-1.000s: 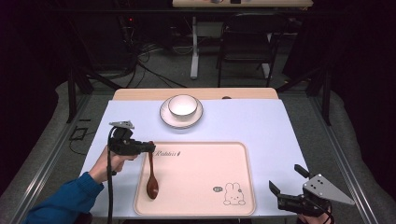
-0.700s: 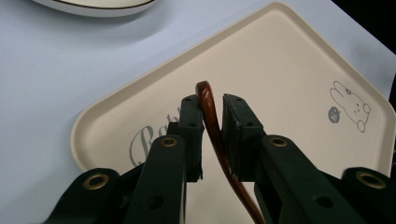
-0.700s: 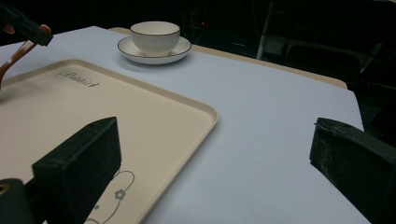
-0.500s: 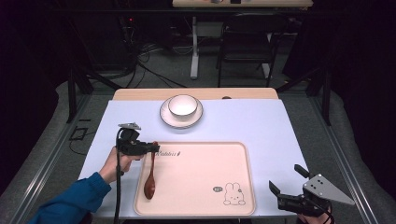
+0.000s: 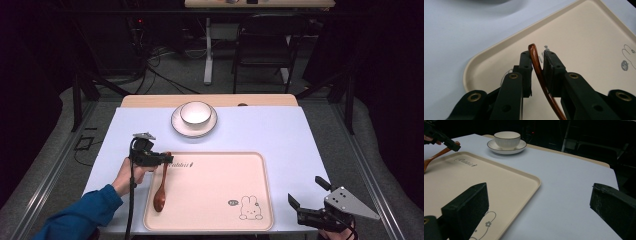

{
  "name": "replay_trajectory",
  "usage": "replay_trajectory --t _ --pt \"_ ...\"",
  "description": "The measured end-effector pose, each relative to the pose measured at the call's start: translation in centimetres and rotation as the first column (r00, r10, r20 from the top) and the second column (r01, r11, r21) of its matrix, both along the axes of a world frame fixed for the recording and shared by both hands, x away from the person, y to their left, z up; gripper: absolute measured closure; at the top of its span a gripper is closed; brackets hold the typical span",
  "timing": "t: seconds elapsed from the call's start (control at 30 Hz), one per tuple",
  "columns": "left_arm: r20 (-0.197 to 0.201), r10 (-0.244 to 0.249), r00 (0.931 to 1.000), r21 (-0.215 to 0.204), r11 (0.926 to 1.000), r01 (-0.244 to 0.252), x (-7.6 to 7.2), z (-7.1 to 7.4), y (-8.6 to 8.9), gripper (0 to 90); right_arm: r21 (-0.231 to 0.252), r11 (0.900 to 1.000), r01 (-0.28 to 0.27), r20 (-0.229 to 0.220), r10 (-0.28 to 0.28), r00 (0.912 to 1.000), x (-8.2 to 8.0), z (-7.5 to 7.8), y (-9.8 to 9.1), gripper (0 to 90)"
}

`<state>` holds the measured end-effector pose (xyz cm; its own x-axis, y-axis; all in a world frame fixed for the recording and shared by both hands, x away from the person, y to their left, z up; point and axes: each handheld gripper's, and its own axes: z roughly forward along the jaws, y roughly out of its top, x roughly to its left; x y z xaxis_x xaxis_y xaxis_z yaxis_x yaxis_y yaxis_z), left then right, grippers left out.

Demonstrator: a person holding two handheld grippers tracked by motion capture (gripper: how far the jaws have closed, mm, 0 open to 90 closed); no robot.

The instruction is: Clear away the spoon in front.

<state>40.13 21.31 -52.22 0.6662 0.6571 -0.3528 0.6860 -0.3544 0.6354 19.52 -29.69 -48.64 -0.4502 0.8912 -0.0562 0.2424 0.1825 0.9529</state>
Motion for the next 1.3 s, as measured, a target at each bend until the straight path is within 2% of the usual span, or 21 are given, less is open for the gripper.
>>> replay_trajectory --t 0.57,0.97,1.1,1.3 --pt "-0.013 0.025 0.9996 0.038 0.999 -0.025 0.8 -1.1 -0.4 77.2 -0.002 1.0 -0.001 0.001 0.001 1.0 0.0 0.0 0.0 1.1" --pt "-0.039 0.031 0.9988 0.095 0.9952 -0.027 0.4 -1.9 -0.4 76.4 -0.003 1.0 -0.002 0.002 0.002 1.0 0.0 0.0 0.1 1.1" --pt "-0.037 0.021 0.9991 0.129 0.9915 -0.016 0.1 -2.2 -0.5 74.8 -0.003 1.0 -0.001 0.002 0.001 1.0 0.0 0.0 0.1 1.0" --pt "-0.028 0.03 0.9992 0.144 0.9893 -0.025 0.1 -2.2 -0.3 71.6 -0.004 1.0 -0.001 0.002 0.001 1.0 0.0 0.0 0.1 1.1"
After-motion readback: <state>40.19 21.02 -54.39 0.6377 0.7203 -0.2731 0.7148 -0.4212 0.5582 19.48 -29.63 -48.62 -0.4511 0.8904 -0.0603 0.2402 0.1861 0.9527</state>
